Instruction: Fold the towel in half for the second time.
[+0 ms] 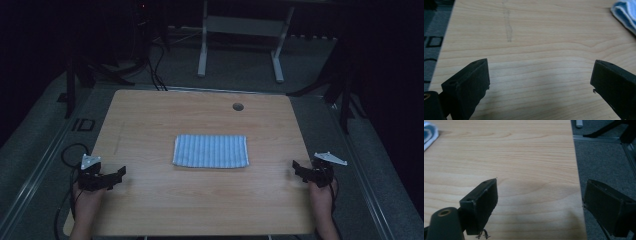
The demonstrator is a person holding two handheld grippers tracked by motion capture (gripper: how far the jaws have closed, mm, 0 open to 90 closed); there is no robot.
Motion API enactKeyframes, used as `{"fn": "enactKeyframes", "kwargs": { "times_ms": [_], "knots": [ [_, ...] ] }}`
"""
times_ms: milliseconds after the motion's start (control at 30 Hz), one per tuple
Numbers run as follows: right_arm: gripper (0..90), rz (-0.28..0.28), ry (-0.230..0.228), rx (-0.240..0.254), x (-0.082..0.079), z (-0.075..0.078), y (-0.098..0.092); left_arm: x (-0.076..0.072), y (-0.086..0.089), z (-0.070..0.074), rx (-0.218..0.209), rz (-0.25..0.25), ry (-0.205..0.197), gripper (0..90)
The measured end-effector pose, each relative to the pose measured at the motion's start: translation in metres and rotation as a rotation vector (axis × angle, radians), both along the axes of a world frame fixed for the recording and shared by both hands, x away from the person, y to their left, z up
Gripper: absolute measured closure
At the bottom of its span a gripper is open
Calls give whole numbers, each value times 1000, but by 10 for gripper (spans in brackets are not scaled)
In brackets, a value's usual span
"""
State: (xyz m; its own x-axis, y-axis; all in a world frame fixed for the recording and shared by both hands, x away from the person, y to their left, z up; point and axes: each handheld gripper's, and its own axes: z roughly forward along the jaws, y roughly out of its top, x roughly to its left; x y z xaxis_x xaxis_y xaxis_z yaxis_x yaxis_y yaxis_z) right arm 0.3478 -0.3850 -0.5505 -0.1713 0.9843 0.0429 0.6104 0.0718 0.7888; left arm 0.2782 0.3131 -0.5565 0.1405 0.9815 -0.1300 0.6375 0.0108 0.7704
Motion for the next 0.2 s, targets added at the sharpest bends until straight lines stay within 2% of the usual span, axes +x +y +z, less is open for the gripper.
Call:
{"fn": "enactKeyframes", "kwargs": {
  "times_ms": [200],
  "knots": [
    [121, -14, 20, 9, 1, -2, -2, 0, 0, -1, -8, -3, 9, 24]
  ]
}}
